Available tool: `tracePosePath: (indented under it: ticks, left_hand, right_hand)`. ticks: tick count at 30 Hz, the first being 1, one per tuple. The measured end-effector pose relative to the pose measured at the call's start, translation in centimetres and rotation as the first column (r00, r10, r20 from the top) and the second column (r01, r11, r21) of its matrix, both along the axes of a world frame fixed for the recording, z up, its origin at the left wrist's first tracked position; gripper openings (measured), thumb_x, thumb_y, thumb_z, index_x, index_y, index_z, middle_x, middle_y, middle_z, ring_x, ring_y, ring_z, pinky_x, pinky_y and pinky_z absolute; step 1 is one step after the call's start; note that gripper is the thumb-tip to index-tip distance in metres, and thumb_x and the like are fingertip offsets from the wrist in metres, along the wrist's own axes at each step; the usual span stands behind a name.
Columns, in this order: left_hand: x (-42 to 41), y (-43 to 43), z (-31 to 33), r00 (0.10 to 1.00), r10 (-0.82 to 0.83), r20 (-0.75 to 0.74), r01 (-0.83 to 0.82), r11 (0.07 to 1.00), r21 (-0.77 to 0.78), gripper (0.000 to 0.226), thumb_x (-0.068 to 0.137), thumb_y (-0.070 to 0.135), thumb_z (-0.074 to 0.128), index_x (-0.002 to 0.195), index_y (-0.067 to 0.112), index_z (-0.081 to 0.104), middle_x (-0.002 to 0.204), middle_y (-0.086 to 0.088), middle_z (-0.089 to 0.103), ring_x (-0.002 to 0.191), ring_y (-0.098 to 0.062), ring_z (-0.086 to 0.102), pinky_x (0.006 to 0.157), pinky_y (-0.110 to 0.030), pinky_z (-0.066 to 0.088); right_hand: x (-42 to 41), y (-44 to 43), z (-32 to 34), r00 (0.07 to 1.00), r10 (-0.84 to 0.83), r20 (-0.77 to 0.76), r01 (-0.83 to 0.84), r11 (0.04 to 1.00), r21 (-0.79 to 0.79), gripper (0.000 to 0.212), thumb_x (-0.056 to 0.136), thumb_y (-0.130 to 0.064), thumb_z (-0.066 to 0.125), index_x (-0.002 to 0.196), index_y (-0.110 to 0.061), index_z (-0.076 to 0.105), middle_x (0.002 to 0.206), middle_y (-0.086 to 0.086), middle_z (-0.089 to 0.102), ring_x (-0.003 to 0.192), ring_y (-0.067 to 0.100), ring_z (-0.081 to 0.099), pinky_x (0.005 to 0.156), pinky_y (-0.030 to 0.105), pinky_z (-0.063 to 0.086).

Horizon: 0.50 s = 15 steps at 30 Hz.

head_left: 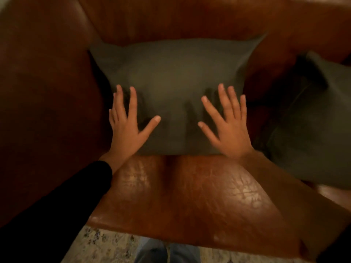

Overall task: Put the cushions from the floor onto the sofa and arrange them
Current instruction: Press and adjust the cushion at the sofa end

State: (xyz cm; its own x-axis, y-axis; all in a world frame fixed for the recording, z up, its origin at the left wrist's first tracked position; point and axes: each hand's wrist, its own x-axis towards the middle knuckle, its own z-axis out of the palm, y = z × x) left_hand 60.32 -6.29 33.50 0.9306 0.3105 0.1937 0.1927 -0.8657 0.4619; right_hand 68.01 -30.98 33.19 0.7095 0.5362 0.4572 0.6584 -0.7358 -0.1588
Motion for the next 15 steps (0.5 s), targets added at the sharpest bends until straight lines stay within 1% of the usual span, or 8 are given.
tracePosePath:
  ticks: [2, 3, 5, 7, 9, 12, 14, 15]
  left_hand:
    - [1.3, 0.5, 1.9, 0.994, 0.101, -0.047, -0.108, 0.980, -0.170, 0.100, 0.077, 0.073, 0.046, 0.153, 0.022, 0.004, 0.160, -0.014, -0.003, 0.147, -0.031, 0.002, 0.116, -0.051, 0.008]
    - [1.9, 0.8, 2.5, 0.987, 0.142, -0.079, -0.157, 0.955, -0.251, 0.103, 0.076, 0.073, 0.050, 0.152, 0.025, 0.001, 0.160, -0.011, -0.006, 0.147, -0.027, 0.000, 0.117, -0.048, 0.007]
    - [3.1, 1.5, 3.5, 0.966, 0.203, -0.160, -0.251, 0.886, -0.390, 0.107, 0.074, 0.072, 0.057, 0.151, 0.031, -0.005, 0.160, -0.005, -0.010, 0.147, -0.024, -0.003, 0.119, -0.048, 0.006]
    - [4.5, 2.0, 3.8, 0.942, 0.238, -0.239, -0.326, 0.820, -0.470, 0.107, 0.074, 0.071, 0.058, 0.150, 0.034, -0.008, 0.160, -0.002, -0.012, 0.147, -0.024, -0.003, 0.119, -0.049, 0.008]
    - [6.2, 2.5, 3.8, 0.928, 0.257, -0.269, -0.368, 0.742, -0.560, 0.109, 0.073, 0.071, 0.060, 0.149, 0.038, -0.011, 0.160, -0.003, -0.005, 0.146, -0.025, 0.005, 0.118, -0.047, 0.012]
    - [8.5, 2.5, 3.7, 0.920, 0.318, -0.228, -0.377, 0.566, -0.733, 0.109, 0.074, 0.065, 0.065, 0.147, 0.042, -0.012, 0.156, -0.003, 0.015, 0.140, -0.020, 0.024, 0.113, -0.033, 0.022]
    - [9.5, 2.4, 3.3, 0.886, 0.405, -0.225, -0.403, 0.435, -0.806, 0.112, 0.074, 0.061, 0.068, 0.148, 0.040, -0.014, 0.154, 0.002, 0.025, 0.135, -0.017, 0.033, 0.107, -0.029, 0.026]
    - [9.9, 2.5, 3.1, 0.861, 0.443, -0.248, -0.425, 0.360, -0.831, 0.113, 0.073, 0.062, 0.069, 0.148, 0.039, -0.013, 0.153, 0.003, 0.028, 0.133, -0.015, 0.036, 0.108, -0.029, 0.027]
  right_hand:
    - [1.3, 0.9, 1.8, 0.990, -0.130, -0.057, 0.134, 0.989, 0.066, 0.060, 0.094, -0.048, 0.046, 0.146, -0.024, 0.029, 0.153, 0.023, 0.021, 0.143, 0.036, 0.011, 0.114, 0.053, 0.006]
    - [1.8, 1.3, 2.4, 0.974, -0.194, -0.113, 0.205, 0.974, 0.094, 0.064, 0.094, -0.051, 0.045, 0.148, -0.023, 0.026, 0.155, 0.023, 0.017, 0.143, 0.036, 0.007, 0.114, 0.053, 0.004]
    - [2.5, 2.1, 3.4, 0.921, -0.271, -0.280, 0.318, 0.938, 0.139, 0.073, 0.091, -0.057, 0.044, 0.151, -0.027, 0.016, 0.158, 0.018, 0.003, 0.145, 0.034, -0.003, 0.113, 0.055, 0.000]
    - [3.1, 2.8, 4.0, 0.849, -0.289, -0.443, 0.396, 0.902, 0.171, 0.082, 0.088, -0.062, 0.047, 0.151, -0.030, 0.005, 0.160, 0.010, -0.008, 0.146, 0.031, -0.009, 0.113, 0.056, 0.000]
    - [3.9, 3.7, 4.3, 0.775, -0.272, -0.570, 0.470, 0.852, 0.232, 0.090, 0.086, -0.062, 0.051, 0.151, -0.029, -0.001, 0.160, 0.002, -0.013, 0.146, 0.030, -0.009, 0.113, 0.057, 0.003]
    - [4.8, 5.5, 4.5, 0.697, -0.240, -0.676, 0.579, 0.745, 0.332, 0.103, 0.082, -0.061, 0.058, 0.151, -0.025, -0.009, 0.159, -0.004, -0.016, 0.146, 0.029, -0.009, 0.114, 0.058, 0.004]
    - [5.6, 6.6, 4.6, 0.637, -0.265, -0.724, 0.670, 0.654, 0.350, 0.111, 0.077, -0.064, 0.062, 0.150, -0.025, -0.012, 0.159, -0.003, -0.018, 0.146, 0.027, -0.009, 0.116, 0.056, 0.005]
    - [6.1, 6.8, 4.8, 0.594, -0.278, -0.755, 0.722, 0.598, 0.348, 0.116, 0.073, -0.066, 0.064, 0.150, -0.026, -0.014, 0.159, 0.000, -0.018, 0.147, 0.026, -0.008, 0.117, 0.054, 0.007]
